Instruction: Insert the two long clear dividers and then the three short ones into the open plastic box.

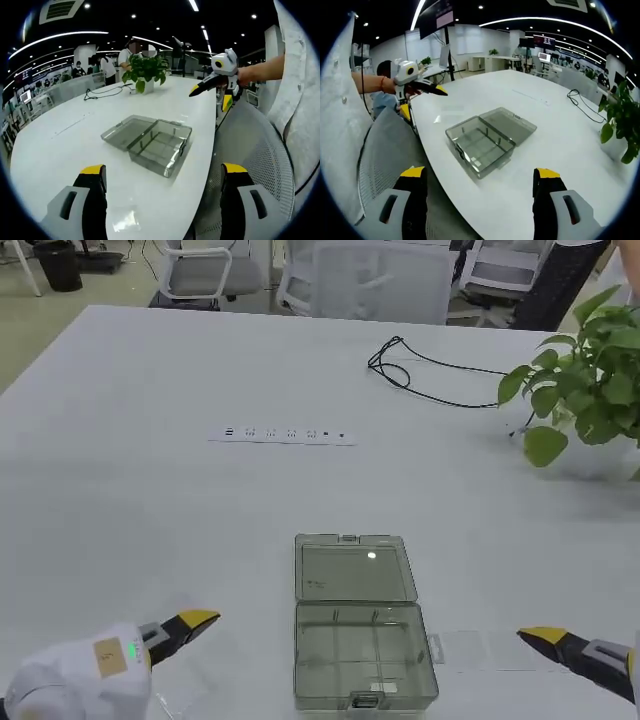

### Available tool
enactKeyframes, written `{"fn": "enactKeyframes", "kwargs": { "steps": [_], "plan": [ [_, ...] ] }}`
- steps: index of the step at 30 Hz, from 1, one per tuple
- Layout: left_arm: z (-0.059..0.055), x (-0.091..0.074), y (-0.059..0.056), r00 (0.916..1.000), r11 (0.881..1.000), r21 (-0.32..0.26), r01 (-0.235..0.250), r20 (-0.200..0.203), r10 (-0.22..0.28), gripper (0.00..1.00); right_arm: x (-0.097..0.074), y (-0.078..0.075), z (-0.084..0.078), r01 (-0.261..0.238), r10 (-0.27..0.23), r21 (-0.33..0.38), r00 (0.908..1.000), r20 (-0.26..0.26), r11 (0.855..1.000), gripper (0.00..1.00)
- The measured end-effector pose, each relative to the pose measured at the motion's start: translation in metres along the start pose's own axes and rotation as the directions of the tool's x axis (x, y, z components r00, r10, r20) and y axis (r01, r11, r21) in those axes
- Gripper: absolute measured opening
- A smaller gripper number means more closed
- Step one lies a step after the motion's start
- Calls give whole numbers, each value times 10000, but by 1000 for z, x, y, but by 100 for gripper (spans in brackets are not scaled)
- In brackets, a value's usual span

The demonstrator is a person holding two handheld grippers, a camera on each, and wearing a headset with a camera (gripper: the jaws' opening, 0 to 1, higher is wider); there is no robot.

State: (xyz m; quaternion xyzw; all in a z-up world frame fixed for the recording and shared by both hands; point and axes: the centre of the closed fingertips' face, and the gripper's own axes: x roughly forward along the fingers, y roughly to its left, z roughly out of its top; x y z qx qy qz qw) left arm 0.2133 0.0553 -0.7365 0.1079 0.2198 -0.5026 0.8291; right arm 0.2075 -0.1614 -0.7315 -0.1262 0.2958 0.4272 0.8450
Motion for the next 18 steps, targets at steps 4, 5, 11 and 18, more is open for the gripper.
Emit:
{"fn": "enactKeyframes", "kwargs": {
  "steps": [4,5,11,18],
  "plan": [
    [0,0,0,10000,10000,3,2,-5,-2,97,1,1,0,-38,38,1,10000,1,10000,88],
    [0,0,0,10000,10000,6,1,-12,-1,97,1,1,-1,-39,39,4,10000,0,10000,88],
    [-2,-1,0,10000,10000,-8,-9,-51,9,97,2,1,0,-54,54,13,10000,24,10000,88],
    [-3,-3,1,10000,10000,-32,-75,-51,75,96,3,1,0,-77,77,-32,10000,32,10000,88]
  ]
}}
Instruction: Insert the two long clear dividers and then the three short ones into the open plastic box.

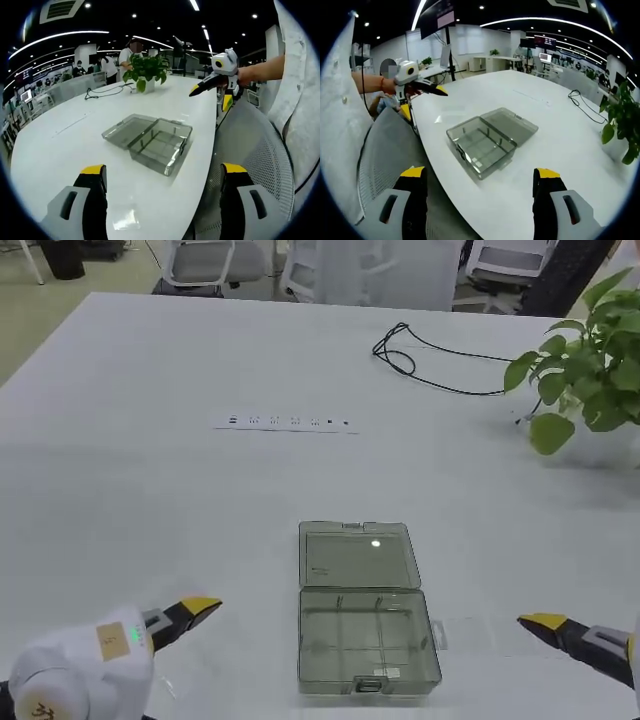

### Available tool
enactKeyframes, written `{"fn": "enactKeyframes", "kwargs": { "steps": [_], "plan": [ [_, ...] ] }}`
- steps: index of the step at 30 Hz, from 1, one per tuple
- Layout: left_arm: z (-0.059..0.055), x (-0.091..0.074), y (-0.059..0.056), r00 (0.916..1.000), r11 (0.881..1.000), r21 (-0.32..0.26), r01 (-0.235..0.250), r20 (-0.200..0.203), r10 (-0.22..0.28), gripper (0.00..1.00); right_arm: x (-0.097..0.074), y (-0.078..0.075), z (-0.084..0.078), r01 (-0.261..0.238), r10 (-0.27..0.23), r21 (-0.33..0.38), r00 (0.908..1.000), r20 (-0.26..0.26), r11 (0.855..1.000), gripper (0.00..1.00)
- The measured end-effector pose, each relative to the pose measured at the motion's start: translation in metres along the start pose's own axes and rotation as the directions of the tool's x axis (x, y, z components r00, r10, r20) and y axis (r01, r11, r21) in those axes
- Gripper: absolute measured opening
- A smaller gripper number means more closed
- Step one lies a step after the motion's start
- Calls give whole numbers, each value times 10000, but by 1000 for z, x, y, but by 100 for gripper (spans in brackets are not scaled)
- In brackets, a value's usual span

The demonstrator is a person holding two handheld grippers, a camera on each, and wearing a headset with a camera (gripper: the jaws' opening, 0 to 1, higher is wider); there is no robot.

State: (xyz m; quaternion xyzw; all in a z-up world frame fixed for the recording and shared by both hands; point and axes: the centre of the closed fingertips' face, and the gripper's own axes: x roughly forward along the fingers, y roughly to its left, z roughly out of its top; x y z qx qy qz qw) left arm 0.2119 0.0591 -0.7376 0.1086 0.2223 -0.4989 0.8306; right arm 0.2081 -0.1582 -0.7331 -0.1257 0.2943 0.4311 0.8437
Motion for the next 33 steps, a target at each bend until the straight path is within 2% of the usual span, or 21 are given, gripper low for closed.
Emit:
{"fn": "enactKeyframes", "kwargs": {
  "steps": [10,33],
  "plan": [
    [-10,-4,10,9997,9994,-260,-225,-120,222,95,3,1,1,-43,43,-3,10000,-45,10000,88],
    [-30,-14,57,9939,9913,-846,-1008,-527,965,91,9,-6,5,7,-6,139,10000,-9,9999,87]
  ]
}}
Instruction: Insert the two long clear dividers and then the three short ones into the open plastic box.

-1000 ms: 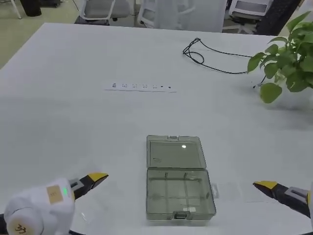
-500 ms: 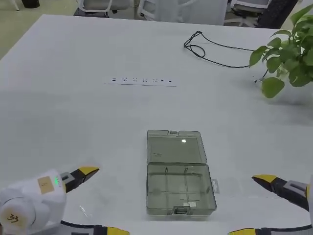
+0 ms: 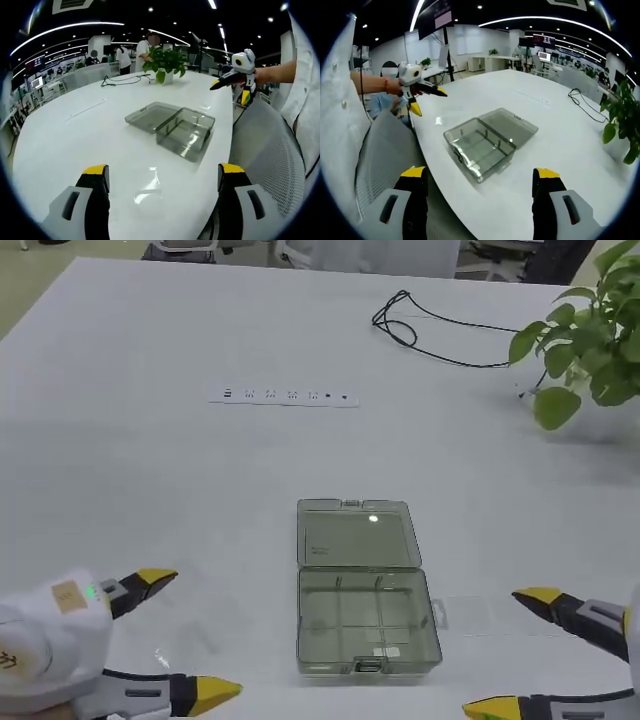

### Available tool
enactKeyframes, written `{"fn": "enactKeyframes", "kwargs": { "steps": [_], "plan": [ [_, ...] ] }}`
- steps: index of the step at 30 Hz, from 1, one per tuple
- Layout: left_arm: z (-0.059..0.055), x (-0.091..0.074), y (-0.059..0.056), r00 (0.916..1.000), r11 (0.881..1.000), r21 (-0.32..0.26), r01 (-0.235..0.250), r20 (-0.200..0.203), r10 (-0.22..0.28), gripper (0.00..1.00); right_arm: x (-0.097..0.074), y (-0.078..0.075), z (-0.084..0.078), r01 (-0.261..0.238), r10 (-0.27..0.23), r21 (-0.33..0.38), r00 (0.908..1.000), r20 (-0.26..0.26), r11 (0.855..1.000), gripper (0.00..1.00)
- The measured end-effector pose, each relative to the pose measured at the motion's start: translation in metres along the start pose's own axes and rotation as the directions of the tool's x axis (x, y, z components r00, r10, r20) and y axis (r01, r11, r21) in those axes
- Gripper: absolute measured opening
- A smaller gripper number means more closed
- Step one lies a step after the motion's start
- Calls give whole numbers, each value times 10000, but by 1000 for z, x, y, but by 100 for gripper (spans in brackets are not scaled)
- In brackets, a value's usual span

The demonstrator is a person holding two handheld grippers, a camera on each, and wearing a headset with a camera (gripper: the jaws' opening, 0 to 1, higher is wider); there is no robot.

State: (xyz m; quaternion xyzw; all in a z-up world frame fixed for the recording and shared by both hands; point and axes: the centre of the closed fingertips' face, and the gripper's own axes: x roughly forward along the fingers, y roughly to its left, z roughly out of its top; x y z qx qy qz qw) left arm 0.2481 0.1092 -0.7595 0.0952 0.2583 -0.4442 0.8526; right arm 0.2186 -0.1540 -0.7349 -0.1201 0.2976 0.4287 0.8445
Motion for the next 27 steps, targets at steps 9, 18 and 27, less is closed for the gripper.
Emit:
{"fn": "enactKeyframes", "kwargs": {
  "steps": [9,18,27],
  "plan": [
    [-8,-2,16,9994,9995,-172,-251,-255,246,90,3,0,1,-26,26,70,10000,22,10000,86],
    [-16,-7,46,9939,9950,-424,-907,-662,878,83,5,-2,2,-43,42,102,10000,14,9999,86],
    [-33,-6,79,9691,9777,-962,-1869,-1809,1674,68,9,-3,3,-74,73,202,10000,58,9998,86]
  ]
}}
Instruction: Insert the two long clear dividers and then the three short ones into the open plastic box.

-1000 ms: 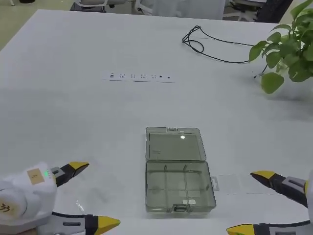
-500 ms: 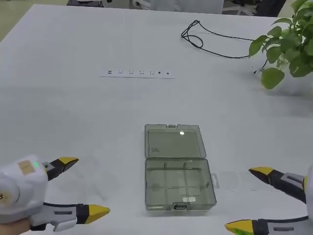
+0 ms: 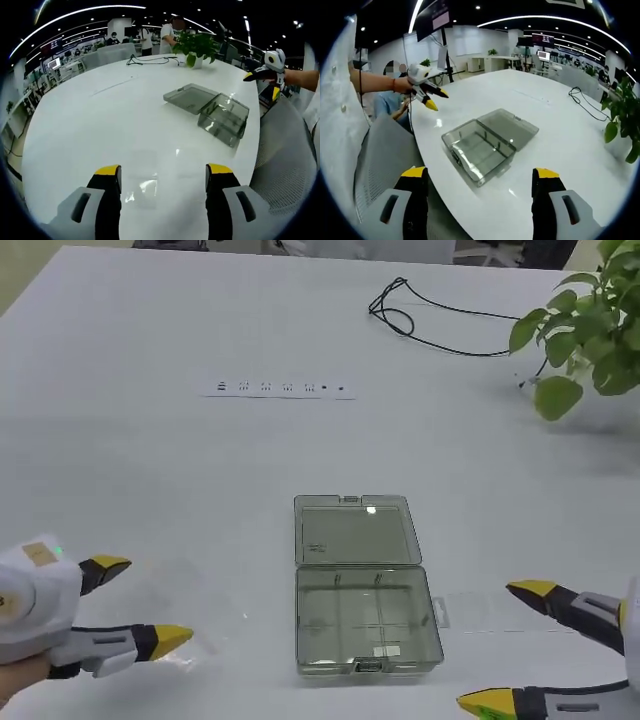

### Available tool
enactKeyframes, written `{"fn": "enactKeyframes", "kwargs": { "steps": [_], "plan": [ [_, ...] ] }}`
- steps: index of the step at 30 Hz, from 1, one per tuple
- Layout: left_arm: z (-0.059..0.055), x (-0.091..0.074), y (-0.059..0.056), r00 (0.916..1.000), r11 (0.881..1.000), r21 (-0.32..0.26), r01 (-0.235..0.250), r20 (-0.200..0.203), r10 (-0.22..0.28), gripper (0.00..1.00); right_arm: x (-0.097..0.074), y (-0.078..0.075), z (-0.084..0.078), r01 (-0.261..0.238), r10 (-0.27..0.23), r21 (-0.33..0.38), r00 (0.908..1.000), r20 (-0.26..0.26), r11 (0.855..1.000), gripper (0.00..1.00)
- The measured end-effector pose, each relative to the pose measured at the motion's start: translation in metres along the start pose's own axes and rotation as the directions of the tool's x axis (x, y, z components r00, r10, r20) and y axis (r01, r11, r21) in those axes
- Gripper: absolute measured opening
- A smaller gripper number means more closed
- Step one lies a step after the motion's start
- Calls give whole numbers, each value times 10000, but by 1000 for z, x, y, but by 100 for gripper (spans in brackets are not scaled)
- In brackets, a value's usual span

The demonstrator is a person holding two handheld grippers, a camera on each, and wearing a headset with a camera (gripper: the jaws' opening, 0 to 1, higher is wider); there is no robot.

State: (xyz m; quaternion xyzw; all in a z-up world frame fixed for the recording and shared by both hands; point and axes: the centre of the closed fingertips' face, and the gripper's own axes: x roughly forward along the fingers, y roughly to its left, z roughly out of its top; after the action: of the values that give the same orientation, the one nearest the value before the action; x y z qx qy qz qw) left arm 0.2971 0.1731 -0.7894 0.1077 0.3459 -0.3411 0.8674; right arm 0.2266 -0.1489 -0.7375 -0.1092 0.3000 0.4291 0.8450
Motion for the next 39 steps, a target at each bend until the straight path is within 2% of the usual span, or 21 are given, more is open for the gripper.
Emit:
{"fn": "enactKeyframes", "kwargs": {
  "steps": [3,4,5,7,8,11,14,15,19,22,28,32,39],
  "plan": [
    [-10,3,10,9970,9987,-373,-360,-700,334,60,1,-1,0,6,-6,44,10000,-6,10000,86],
    [-8,7,11,9978,9992,-267,-299,-603,282,58,1,-1,0,7,-7,48,10000,5,10000,86],
    [-9,8,13,9970,9990,-279,-340,-704,320,56,1,-1,0,9,-9,55,10000,9,10000,86],
    [-17,10,17,9913,9987,-184,-485,-1236,458,53,1,-1,0,22,-22,66,10000,7,10000,86],
    [-18,13,17,9909,9988,-138,-460,-1273,439,51,1,-2,0,28,-28,95,10000,20,10000,86],
    [-24,17,21,9838,9985,-118,-528,-1721,500,46,1,-3,0,57,-58,116,10000,33,9999,86],
    [-33,21,25,9719,9976,155,-682,-2246,699,44,1,-4,2,111,-113,162,9999,108,9998,86],
    [-34,22,24,9715,9976,150,-671,-2268,687,44,1,-5,2,123,-125,163,9999,114,9998,85],
    [-42,26,24,9606,9975,285,-644,-2690,697,43,0,-5,2,161,-162,119,9998,92,9998,85],
    [-46,27,24,9547,9976,332,-610,-2897,680,43,1,-5,1,159,-160,127,9998,68,9998,85],
    [-47,28,24,9510,9979,-39,-650,-3032,608,42,2,-6,4,159,-160,87,9998,128,9998,85],
    [-47,28,25,9506,9977,-1,-679,-3035,646,42,3,-7,6,145,-146,69,9998,161,9999,85],
    [-47,29,26,9407,9972,-67,-751,-3323,686,42,6,-4,8,59,-60,21,9998,199,10000,85]
  ]
}}
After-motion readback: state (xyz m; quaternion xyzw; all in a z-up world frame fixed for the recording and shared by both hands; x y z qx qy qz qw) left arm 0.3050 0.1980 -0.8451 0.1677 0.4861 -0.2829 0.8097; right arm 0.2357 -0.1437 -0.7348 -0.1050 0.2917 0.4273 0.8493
